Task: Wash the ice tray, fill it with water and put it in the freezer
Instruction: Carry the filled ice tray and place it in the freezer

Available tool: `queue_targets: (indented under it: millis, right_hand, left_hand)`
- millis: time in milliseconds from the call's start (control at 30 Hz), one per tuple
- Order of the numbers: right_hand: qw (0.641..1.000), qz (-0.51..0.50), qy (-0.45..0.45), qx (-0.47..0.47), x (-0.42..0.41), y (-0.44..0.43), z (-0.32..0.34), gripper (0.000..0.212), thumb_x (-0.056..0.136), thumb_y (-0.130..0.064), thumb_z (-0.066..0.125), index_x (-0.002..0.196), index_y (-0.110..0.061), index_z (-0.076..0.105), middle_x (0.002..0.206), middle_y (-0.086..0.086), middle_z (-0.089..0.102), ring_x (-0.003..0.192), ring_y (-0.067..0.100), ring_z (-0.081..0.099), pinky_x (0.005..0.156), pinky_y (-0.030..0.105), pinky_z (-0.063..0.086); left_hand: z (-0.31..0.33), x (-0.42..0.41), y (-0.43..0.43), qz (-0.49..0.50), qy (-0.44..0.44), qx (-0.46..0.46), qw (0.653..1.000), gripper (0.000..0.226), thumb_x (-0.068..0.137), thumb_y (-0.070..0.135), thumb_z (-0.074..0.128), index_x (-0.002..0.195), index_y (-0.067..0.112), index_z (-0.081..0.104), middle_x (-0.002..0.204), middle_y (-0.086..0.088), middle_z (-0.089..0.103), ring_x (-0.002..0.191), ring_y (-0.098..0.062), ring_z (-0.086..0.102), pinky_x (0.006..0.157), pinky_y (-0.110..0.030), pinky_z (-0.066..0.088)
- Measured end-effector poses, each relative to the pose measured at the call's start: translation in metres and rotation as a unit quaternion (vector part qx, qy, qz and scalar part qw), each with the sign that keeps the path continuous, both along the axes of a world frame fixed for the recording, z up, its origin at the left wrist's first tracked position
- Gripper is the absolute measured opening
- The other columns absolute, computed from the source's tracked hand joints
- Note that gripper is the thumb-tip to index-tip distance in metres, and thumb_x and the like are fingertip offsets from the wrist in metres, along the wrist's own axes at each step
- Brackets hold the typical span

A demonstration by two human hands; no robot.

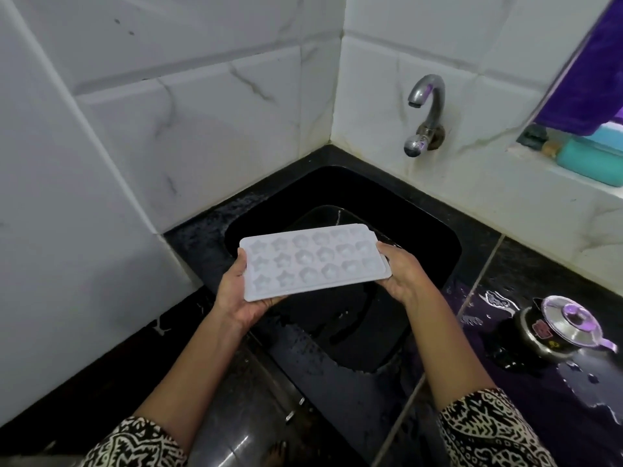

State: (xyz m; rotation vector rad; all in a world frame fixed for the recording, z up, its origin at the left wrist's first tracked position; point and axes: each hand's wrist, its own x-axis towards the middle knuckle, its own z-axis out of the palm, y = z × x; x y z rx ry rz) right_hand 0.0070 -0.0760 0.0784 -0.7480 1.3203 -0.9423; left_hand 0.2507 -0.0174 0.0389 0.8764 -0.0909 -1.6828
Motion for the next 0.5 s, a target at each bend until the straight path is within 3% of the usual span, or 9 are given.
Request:
queue_targets:
  millis: [133, 300, 367, 500]
  right_hand:
    - [0.998, 0.056, 0.007, 0.003, 0.01, 0.006, 0.001, 0.022, 0.097, -0.014, 0.046, 0.089, -0.006, 0.065, 0.083, 0.01, 0.069, 0.076, 0.025, 0.066, 0.07, 0.037, 0.053]
    - [0.99, 0.141, 0.019, -0.016, 0.03, 0.022, 0.003, 0.022, 0.096, -0.012, 0.047, 0.084, -0.008, 0.065, 0.074, 0.006, 0.071, 0.067, 0.02, 0.067, 0.059, 0.032, 0.053]
    - [0.985, 0.17, 0.013, -0.009, 0.041, 0.031, 0.002, 0.022, 0.097, -0.012, 0.046, 0.086, -0.008, 0.065, 0.077, 0.007, 0.071, 0.068, 0.02, 0.068, 0.061, 0.033, 0.053]
    - [0.973, 0.232, 0.003, 0.005, 0.069, 0.052, -0.002, 0.022, 0.097, -0.012, 0.046, 0.089, -0.007, 0.065, 0.078, 0.008, 0.072, 0.072, 0.021, 0.068, 0.069, 0.037, 0.054]
  left_hand:
    - [-0.003, 0.003, 0.031, 0.049, 0.008, -0.01, 0.999, 0.058, 0.098, 0.055, 0.036, 0.125, 0.007, 0.057, 0.122, -0.021, 0.066, 0.109, -0.04, 0.063, 0.081, -0.064, 0.051]
    - [-0.008, 0.007, 0.084, 0.127, 0.012, -0.005, 0.992, 0.059, 0.099, 0.053, 0.037, 0.131, 0.007, 0.054, 0.126, -0.022, 0.064, 0.11, -0.042, 0.063, 0.085, -0.067, 0.047]
    - [-0.007, 0.011, 0.108, 0.157, 0.02, -0.006, 0.987, 0.06, 0.099, 0.053, 0.037, 0.132, 0.007, 0.054, 0.128, -0.023, 0.063, 0.114, -0.043, 0.061, 0.085, -0.069, 0.046]
    - [-0.005, 0.02, 0.16, 0.217, 0.034, -0.012, 0.975, 0.062, 0.098, 0.054, 0.036, 0.132, 0.006, 0.054, 0.128, -0.024, 0.062, 0.121, -0.045, 0.056, 0.104, -0.07, 0.034]
